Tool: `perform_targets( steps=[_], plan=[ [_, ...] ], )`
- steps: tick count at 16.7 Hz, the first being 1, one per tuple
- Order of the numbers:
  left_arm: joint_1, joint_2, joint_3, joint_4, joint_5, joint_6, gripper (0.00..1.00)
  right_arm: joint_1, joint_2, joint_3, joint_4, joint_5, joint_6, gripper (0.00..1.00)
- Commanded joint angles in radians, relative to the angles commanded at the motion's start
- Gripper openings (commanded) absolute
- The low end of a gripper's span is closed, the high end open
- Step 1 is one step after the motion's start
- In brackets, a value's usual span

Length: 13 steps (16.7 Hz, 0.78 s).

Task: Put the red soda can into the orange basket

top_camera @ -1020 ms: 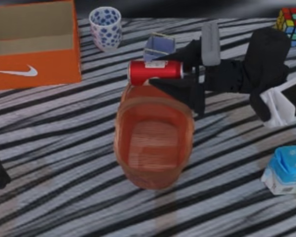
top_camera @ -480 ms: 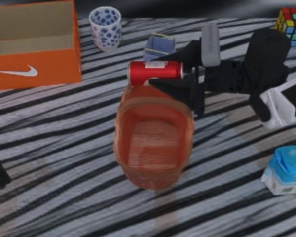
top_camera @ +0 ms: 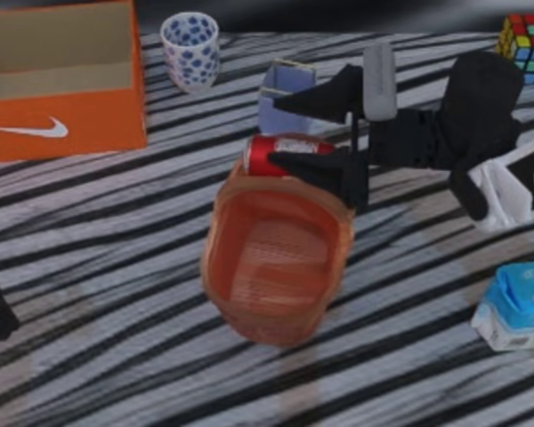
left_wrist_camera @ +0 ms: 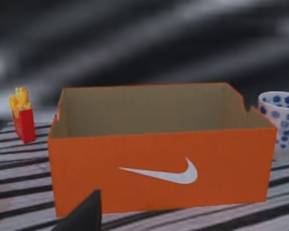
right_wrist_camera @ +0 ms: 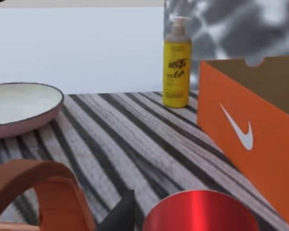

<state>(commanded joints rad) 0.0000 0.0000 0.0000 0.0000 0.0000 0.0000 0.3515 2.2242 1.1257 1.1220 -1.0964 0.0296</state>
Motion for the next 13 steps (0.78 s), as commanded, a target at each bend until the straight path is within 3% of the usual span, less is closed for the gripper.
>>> perform_targets(
  steps=[9, 13],
  plan=[
    [0.000, 0.000, 0.000, 0.000, 0.000, 0.000, 1.00, -0.004, -0.001, 0.001, 0.000, 0.000, 0.000, 1.00],
    [-0.033, 0.096, 0.054, -0.085, 0.007, 0.039, 1.00, -0.012, -0.074, -0.050, -0.043, 0.033, -0.006, 1.00]
  ],
)
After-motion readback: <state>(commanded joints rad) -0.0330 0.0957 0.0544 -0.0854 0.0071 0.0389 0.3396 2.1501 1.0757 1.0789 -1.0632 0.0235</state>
